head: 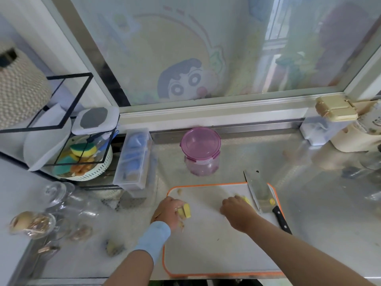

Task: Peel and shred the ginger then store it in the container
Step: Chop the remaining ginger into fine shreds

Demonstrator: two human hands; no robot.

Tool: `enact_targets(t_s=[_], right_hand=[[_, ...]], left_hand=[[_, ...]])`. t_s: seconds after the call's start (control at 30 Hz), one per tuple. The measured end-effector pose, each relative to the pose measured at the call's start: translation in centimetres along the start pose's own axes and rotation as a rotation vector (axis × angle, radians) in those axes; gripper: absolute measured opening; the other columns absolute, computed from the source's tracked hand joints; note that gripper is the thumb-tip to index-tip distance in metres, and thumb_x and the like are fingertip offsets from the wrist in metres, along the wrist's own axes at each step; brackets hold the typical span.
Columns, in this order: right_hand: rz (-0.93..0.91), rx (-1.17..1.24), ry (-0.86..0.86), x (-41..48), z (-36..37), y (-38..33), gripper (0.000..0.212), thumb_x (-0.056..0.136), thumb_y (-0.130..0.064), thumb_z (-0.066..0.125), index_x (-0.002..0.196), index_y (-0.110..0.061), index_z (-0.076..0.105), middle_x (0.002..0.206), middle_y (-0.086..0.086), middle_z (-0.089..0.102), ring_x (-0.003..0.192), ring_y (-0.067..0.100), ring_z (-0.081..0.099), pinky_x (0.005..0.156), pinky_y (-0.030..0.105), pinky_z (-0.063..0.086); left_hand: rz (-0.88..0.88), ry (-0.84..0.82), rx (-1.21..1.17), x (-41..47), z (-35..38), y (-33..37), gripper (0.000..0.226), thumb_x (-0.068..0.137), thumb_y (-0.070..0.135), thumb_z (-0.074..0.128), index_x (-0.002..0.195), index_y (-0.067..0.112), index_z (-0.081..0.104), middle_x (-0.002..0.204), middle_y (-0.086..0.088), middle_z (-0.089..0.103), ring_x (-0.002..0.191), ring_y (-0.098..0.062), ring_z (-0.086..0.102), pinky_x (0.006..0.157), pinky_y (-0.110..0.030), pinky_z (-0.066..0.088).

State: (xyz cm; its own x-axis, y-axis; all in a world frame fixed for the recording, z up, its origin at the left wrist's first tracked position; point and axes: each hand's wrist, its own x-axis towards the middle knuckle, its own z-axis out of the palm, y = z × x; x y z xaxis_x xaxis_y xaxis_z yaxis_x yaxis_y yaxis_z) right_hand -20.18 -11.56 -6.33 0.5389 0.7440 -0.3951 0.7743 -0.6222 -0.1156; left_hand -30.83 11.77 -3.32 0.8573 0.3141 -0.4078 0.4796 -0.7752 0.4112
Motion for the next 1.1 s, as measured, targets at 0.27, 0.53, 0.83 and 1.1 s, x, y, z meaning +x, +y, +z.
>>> enact_targets(t_s=[0.27,0.53,0.83,1.1], right_hand=[[0.088,0.299,0.027,3.8,-2.5,-7.2,0.038,0.099,-0.019,0.048,0.136,-0.028,0.054,0.133,0.000,0.053,0.123,0.025,0.053,0.101,0.034,0.039],[0.194,0.336,-0.028,7.3,-1.5,-10.9,0.044,0.093,-0.029,0.063,0.135,-0.029,0.048,0.125,0.008,0.043,0.114,0.031,0.051,0.092,0.042,0.047],[0.550,1.039,0.006,5.3,-1.7,-9.6,0.018,0.085,0.000,0.063,0.097,-0.007,0.075,0.074,0.004,0.070,0.064,0.016,0.068,0.060,0.024,0.055],[0.681,1.515,0.041,0.4,-2.7,-7.6,0.010,0.089,0.003,0.065,0.096,-0.002,0.071,0.084,0.014,0.071,0.070,0.022,0.073,0.058,0.026,0.057]], left_hand=[[-0.050,0.015,-0.059,-0.3,-1.1,-3.6,0.043,0.090,0.011,0.045,0.117,0.042,0.059,0.106,0.004,0.049,0.101,-0.018,0.054,0.092,-0.033,0.046],[0.044,0.025,0.035,0.7,0.3,-4.3,0.029,0.095,0.029,0.049,0.121,0.040,0.055,0.120,0.001,0.047,0.119,-0.021,0.042,0.094,-0.042,0.047],[0.029,-0.074,-0.205,0.5,1.9,-3.3,0.046,0.090,0.024,0.056,0.133,0.041,0.051,0.123,0.013,0.059,0.111,-0.010,0.055,0.097,-0.029,0.046],[-0.067,-0.152,-0.448,-0.6,3.0,1.2,0.015,0.086,0.025,0.062,0.095,0.036,0.066,0.097,0.014,0.068,0.086,-0.003,0.062,0.067,-0.011,0.042]])
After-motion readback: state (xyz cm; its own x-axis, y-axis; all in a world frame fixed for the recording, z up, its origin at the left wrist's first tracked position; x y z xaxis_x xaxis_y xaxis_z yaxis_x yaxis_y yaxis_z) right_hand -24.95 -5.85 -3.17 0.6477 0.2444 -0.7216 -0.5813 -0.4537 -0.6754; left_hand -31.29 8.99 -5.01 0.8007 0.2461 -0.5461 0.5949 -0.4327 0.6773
